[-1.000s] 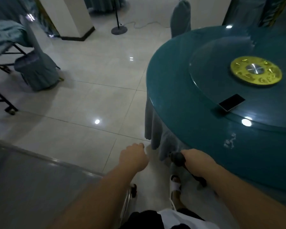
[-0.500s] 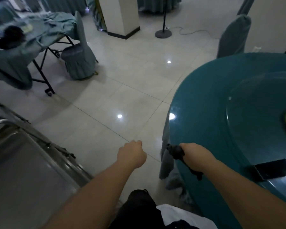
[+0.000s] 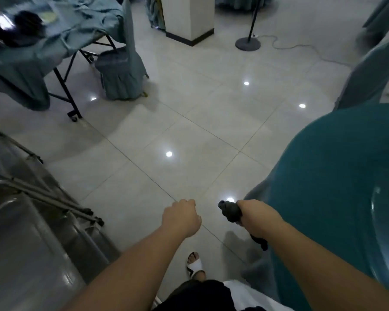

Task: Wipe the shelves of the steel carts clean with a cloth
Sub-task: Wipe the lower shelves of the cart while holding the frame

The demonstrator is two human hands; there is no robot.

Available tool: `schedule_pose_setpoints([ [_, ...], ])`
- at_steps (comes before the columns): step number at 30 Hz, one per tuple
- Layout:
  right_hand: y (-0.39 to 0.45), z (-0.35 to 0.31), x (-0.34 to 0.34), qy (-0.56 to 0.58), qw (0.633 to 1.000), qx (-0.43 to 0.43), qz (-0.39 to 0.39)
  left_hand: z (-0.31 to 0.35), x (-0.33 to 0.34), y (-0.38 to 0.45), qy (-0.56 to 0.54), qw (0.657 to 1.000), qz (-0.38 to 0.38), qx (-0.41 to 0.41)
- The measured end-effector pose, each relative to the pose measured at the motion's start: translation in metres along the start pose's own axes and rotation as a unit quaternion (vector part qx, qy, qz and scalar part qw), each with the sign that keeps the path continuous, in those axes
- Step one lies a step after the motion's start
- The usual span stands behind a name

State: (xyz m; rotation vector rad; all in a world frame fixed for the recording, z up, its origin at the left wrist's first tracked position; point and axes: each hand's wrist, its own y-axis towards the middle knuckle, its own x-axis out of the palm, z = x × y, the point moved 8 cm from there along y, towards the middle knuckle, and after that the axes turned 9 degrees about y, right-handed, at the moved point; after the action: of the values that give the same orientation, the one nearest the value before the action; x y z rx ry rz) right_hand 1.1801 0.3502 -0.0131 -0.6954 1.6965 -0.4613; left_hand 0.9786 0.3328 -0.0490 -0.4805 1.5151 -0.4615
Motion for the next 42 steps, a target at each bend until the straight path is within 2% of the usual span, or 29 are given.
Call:
schedule_pose_setpoints([
  [2, 0.031, -0.033, -0.019, -0.004, 0.999, -0.026, 0.019, -0.034, -0.019, 0.017, -0.006, 1.0, 0.008, -0.016],
  [5, 0.07, -0.086, -0.036, -0.041, 0.998, -0.057, -0.003, -0.085, -0.04, 0.029, -0.026, 0.998, 0.016, -0.058],
  [10, 0.131, -0.193, -0.045, -0.112, 0.98, -0.159, -0.039, -0.176, -0.04, 0.024, -0.128, 0.978, 0.025, -0.16],
  [13, 0.163, -0.264, -0.041, -0.174, 0.956, -0.226, -0.065, -0.231, -0.032, 0.008, -0.188, 0.951, 0.038, -0.241],
  [17, 0.189, -0.356, -0.025, -0.237, 0.912, -0.323, -0.092, -0.286, -0.014, -0.023, -0.26, 0.896, 0.043, -0.358],
  [20, 0.203, -0.418, -0.012, -0.281, 0.861, -0.409, -0.112, -0.313, -0.001, -0.043, -0.309, 0.839, 0.049, -0.445],
  [24, 0.213, -0.472, 0.004, -0.353, 0.779, -0.497, -0.146, -0.313, 0.014, -0.066, -0.39, 0.734, 0.053, -0.553],
  [27, 0.216, -0.486, 0.021, -0.411, 0.704, -0.549, -0.181, -0.283, 0.033, -0.082, -0.444, 0.643, 0.054, -0.621],
  [28, 0.218, -0.485, 0.025, -0.426, 0.688, -0.558, -0.183, -0.274, 0.039, -0.085, -0.451, 0.629, 0.054, -0.63],
  [30, 0.215, -0.479, 0.041, -0.477, 0.634, -0.576, -0.198, -0.243, 0.057, -0.097, -0.471, 0.579, 0.043, -0.664],
  [33, 0.201, -0.463, 0.065, -0.526, 0.572, -0.595, -0.206, -0.19, 0.08, -0.118, -0.501, 0.499, 0.028, -0.707],
  [38, 0.162, -0.426, 0.101, -0.558, 0.512, -0.613, -0.226, -0.098, 0.117, -0.141, -0.549, 0.365, 0.038, -0.751],
  [42, 0.134, -0.395, 0.125, -0.567, 0.486, -0.619, -0.244, -0.033, 0.145, -0.14, -0.576, 0.3, 0.049, -0.759],
])
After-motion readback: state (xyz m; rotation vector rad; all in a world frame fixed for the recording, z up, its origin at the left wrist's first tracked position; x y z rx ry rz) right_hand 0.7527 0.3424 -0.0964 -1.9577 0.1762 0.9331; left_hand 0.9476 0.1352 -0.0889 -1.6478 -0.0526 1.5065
